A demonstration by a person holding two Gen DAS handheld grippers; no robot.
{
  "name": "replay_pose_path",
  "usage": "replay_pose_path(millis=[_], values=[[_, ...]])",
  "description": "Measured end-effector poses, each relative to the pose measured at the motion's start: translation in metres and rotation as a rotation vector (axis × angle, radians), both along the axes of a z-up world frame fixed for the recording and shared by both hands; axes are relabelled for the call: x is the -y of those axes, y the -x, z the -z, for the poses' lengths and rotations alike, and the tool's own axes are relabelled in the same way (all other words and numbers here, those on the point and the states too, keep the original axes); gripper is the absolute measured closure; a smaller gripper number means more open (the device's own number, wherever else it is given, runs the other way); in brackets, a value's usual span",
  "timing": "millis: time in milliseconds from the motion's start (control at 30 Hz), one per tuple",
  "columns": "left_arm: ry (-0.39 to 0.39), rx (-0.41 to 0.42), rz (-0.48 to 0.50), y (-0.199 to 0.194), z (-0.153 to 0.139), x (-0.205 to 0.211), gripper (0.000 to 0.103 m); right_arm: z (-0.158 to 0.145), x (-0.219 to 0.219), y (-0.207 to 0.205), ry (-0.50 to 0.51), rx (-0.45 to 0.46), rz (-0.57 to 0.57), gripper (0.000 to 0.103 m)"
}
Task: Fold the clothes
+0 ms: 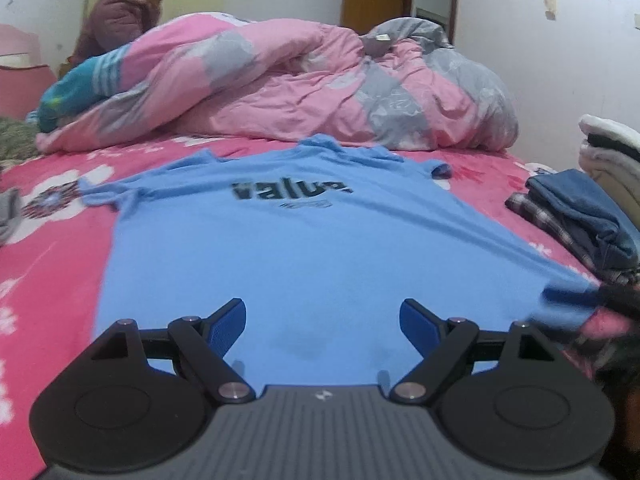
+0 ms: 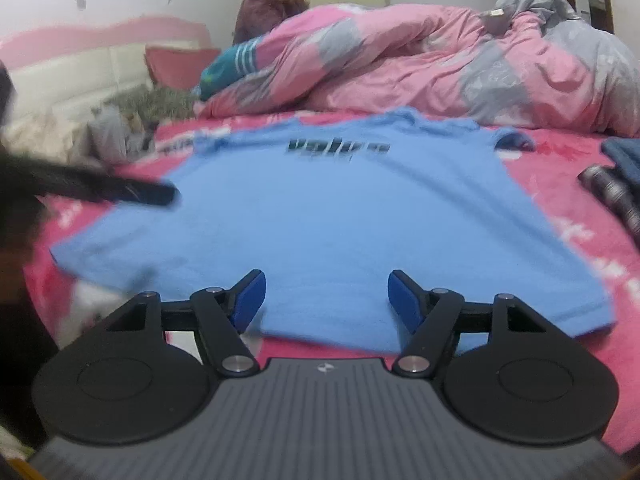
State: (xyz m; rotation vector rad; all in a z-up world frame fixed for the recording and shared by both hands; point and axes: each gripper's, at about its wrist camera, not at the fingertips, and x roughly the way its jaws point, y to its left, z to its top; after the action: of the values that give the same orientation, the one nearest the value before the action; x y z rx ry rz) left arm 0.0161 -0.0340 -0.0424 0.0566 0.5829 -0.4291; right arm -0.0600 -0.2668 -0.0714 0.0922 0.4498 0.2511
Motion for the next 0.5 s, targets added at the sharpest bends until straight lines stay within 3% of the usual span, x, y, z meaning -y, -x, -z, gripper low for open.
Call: replay_pose_path(millis=[167, 267, 400, 500], values=[[0.013, -0.047, 0.082, -0.017, 0.021, 0.021, 0.024, -0.056, 0.069, -0.051, -0.173, 0.029, 0.076, 0.035], [0.028, -0.076, 0.101, -0.021, 0.034, 0.023, 0.026, -0.070, 0.117, -0.117, -0.317, -0.065, 0.136, 0.036], [0.043, -0.078, 0.128, -0.021, 0.044, 0.019, 0.026, -0.062, 0.167, -0.215, -0.486, -0.226, 0.193, 0.041], [0.053, -0.070, 0.142, -0.019, 0.046, 0.015, 0.026, -0.045, 0.181, -0.279, -0.500, -0.315, 0.221, 0.045]])
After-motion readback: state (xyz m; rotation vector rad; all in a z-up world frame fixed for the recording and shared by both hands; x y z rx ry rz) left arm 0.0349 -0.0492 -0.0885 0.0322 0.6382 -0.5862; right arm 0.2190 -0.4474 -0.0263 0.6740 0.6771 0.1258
